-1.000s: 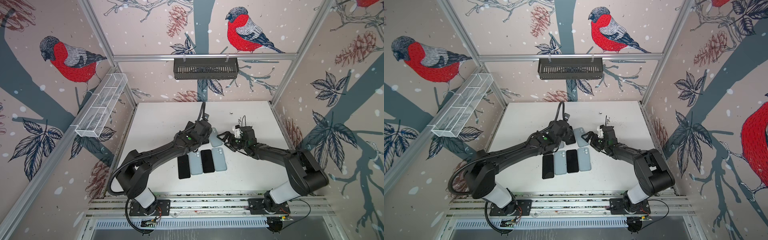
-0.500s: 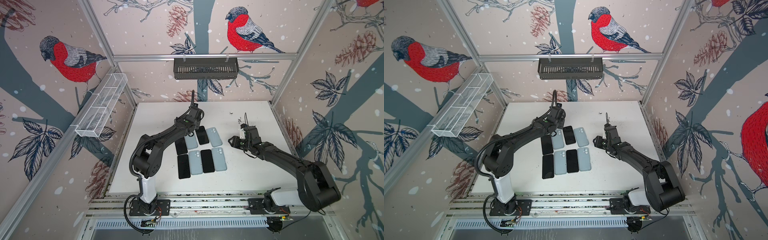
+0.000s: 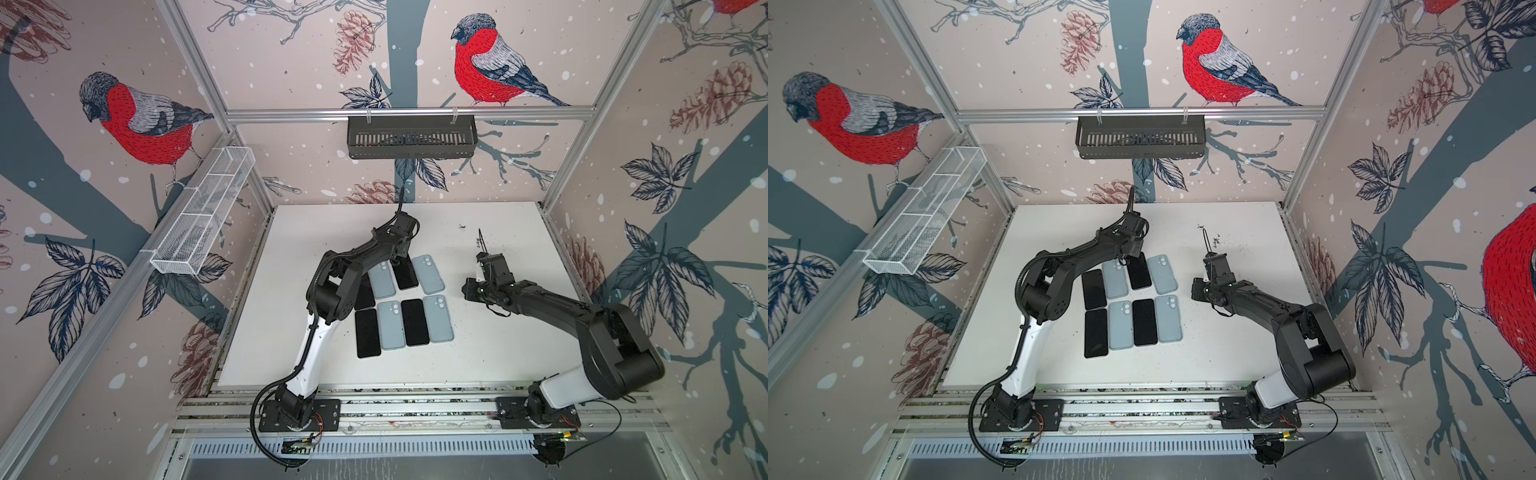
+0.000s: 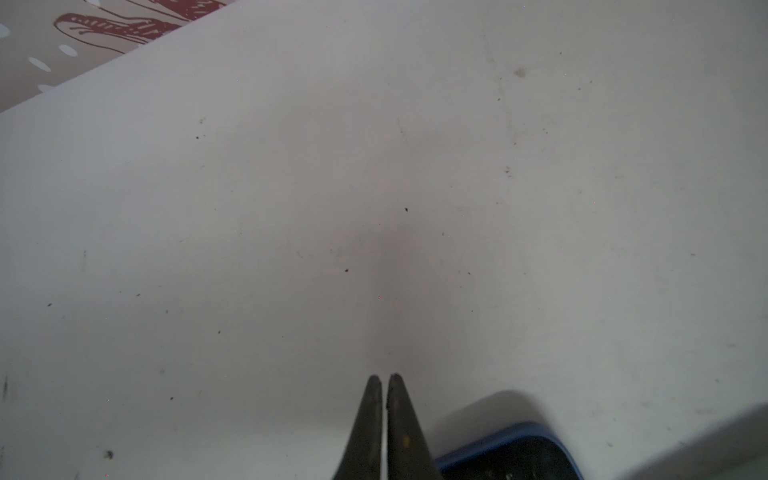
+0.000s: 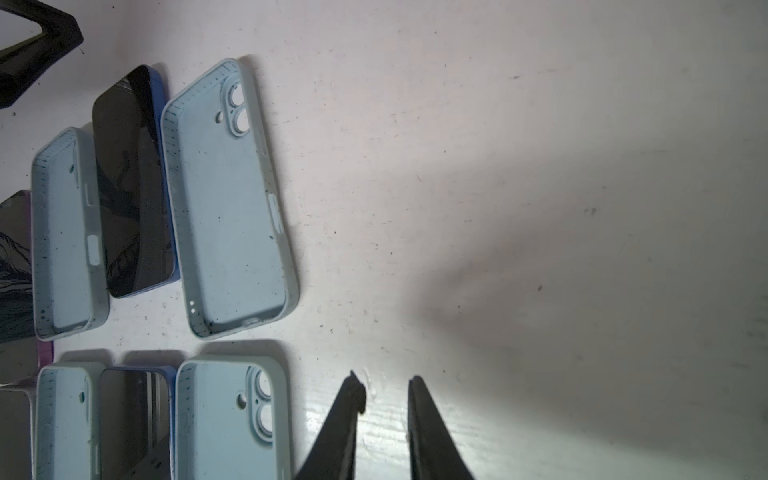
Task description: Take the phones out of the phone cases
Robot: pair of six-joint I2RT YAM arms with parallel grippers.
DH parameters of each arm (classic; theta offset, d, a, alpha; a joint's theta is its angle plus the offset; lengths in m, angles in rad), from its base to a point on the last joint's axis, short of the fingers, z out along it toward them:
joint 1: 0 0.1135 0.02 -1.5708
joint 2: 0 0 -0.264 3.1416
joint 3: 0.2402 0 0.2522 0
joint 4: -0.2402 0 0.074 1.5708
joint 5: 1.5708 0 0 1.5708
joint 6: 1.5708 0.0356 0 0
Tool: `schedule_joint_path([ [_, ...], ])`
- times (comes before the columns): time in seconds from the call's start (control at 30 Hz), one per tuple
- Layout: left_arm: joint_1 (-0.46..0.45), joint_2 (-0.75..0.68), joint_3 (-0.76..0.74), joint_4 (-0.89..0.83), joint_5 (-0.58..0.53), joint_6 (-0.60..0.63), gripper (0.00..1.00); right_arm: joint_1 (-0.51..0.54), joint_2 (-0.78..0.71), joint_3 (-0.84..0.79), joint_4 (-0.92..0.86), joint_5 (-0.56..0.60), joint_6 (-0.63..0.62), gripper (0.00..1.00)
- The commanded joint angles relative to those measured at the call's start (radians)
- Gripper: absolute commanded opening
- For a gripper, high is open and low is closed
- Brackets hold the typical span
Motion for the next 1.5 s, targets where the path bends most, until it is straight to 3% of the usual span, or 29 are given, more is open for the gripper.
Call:
schedule_joint_path([
  [0.0, 0.001, 0.017, 0.019, 0.001, 0.0, 0.006, 0.08, -0.003, 0.032, 0.02, 0.028, -0.008, -0.019, 0.24],
  [0.47, 0.003, 0.075, 0.062, -0.054, 0.151, -0.021, 0.06, 0.01, 0.117, 0.059, 0.049, -0.032, -0.007, 0.23],
  [0.8, -0.012, -0.023, -0.113, 0.019, 0.265, -0.057, 0.04, 0.044, 0.167, 0.09, 0.074, -0.067, 0.01, 0.23],
  [1.17, -0.027, -0.074, -0.147, 0.031, 0.253, -0.091, 0.04, 0.074, 0.241, 0.15, 0.084, -0.073, 0.014, 0.23],
  [1.33, -0.015, -0.14, -0.163, 0.026, 0.157, -0.129, 0.19, 0.076, 0.261, 0.161, 0.082, -0.066, 0.008, 0.22],
  [1.47, -0.009, -0.25, -0.199, 0.037, 0.101, -0.138, 0.41, 0.075, 0.25, 0.151, 0.082, -0.058, -0.001, 0.22],
])
